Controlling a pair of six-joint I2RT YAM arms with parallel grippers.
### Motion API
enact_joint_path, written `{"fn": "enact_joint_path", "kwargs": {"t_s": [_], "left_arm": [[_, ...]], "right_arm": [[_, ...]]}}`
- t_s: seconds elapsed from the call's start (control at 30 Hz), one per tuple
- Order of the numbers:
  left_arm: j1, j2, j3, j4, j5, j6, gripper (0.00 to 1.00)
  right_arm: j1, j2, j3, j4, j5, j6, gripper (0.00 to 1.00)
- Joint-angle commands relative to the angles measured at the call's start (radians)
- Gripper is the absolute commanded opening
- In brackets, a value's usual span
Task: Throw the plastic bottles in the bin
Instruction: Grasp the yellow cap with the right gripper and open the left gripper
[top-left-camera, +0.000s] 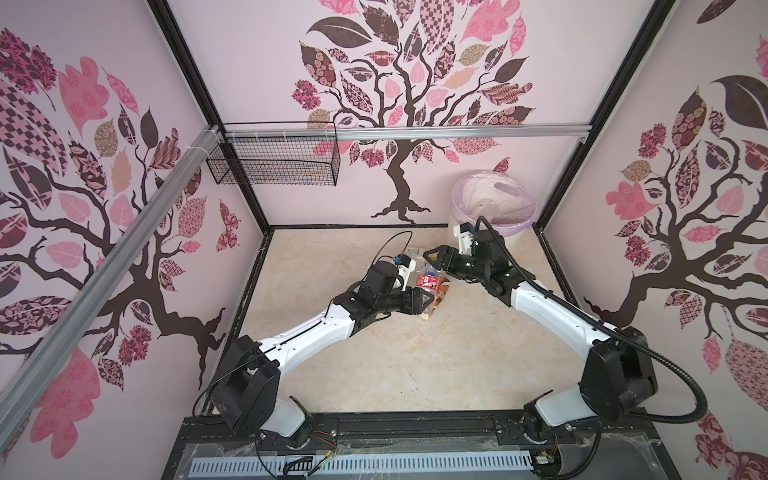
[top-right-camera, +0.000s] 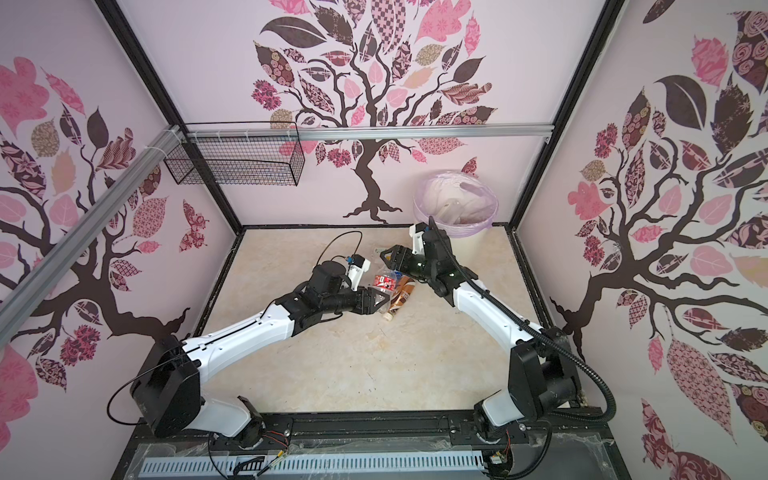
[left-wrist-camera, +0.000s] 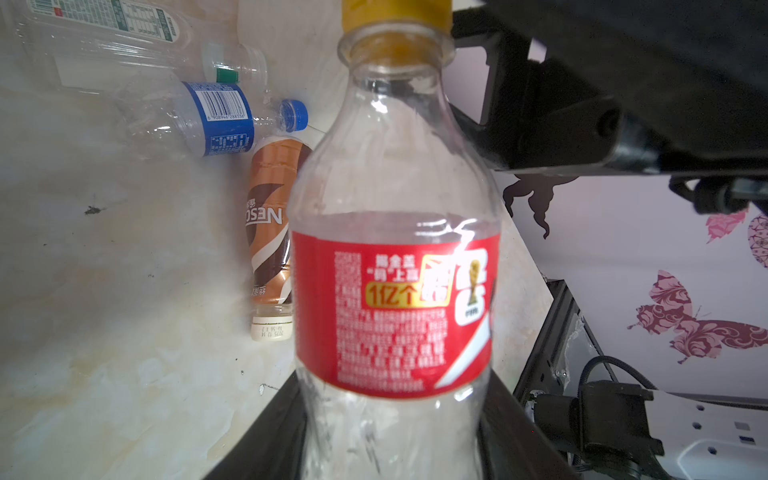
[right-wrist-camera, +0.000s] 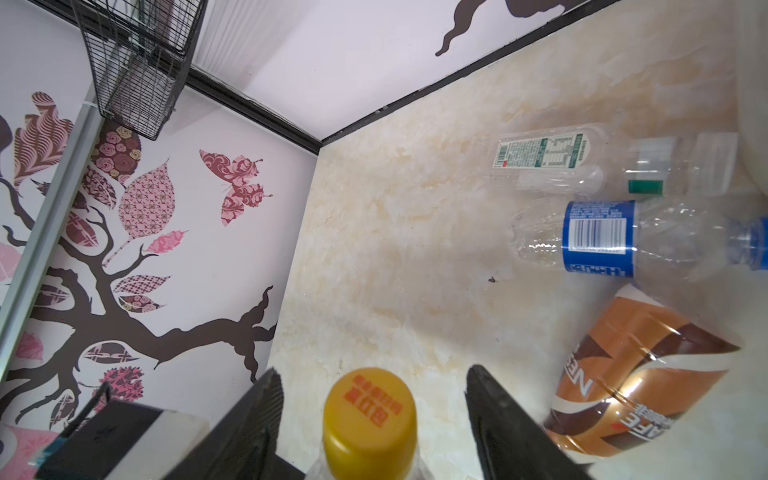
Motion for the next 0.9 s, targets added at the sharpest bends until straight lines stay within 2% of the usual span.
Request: {"fn": "enact_joint_path", "kwargs": {"t_s": [0.0, 0.3, 0.5, 0.7, 0.87], "left_arm": [[-0.003, -0.031, -0.026, 0.001, -0.015, 0.022, 0.58], [-0.004, -0.028, -0.023, -0.002, -0.021, 0.016, 0.59], [-0.005, -0.035, -0.014, -0.017, -0.038, 0.014, 0.62], [-0.003, -0.050, -0.001, -0.039, -0.057, 0.016, 0.68], [-0.002, -0.061, 0.020, -0.068, -0.088, 0.026, 0.79]], "right_arm": [[0.009, 0.030, 0.038, 0.013, -0.011, 0.004, 0.65], [0.017, 0.028, 0.021, 0.017, -0.001, 0.004, 0.47], [0.017, 0.018, 0.025, 0.006, 0.006, -0.007, 0.26], [0.017, 0.002, 0.036, -0.014, 0.025, -0.027, 0.22], [0.017, -0.013, 0.078, -0.056, 0.047, -0.057, 0.21]]}}
